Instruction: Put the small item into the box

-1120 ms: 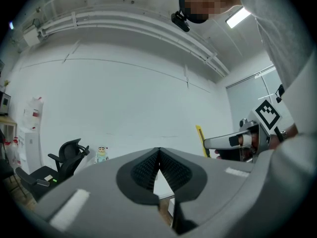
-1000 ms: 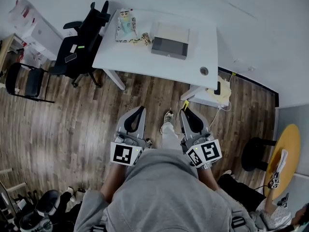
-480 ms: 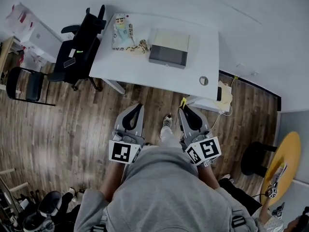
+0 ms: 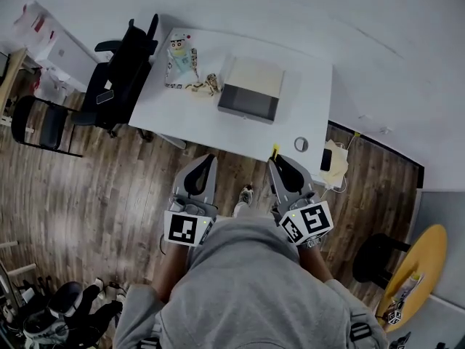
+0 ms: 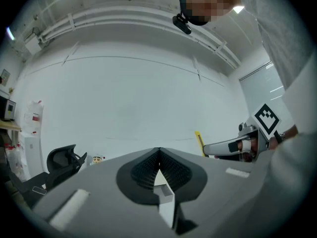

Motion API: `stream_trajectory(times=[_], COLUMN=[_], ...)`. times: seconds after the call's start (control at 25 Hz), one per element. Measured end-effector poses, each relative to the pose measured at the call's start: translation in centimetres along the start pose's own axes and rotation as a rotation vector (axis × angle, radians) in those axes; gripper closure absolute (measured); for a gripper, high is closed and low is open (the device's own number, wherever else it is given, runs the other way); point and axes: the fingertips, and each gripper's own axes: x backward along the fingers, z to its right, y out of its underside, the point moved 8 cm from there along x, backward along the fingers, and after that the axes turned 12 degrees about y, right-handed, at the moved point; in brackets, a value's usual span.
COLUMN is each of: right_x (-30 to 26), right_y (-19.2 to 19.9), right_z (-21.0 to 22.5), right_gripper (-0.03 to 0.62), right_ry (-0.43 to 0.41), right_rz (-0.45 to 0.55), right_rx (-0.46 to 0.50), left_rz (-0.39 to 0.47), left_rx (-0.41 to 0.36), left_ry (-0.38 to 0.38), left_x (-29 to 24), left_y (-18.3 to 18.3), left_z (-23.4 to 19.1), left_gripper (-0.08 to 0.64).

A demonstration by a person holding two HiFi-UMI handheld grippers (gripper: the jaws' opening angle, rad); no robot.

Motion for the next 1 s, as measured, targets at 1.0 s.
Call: stream_trajectory(times=[1.0], right_x=[-4.7], right_y=[0.5], right_z=[7.0], right_gripper=[0.531], right_ry=[-0.008], right_rz=[-0.050], right_rx=[-0.061], left_rz=[-0.040], left_rx=[0.012], left_ry=[-0.006], left_x=[-7.4], left_y=[1.3], left_z=[-0.5], left_gripper=[0.557])
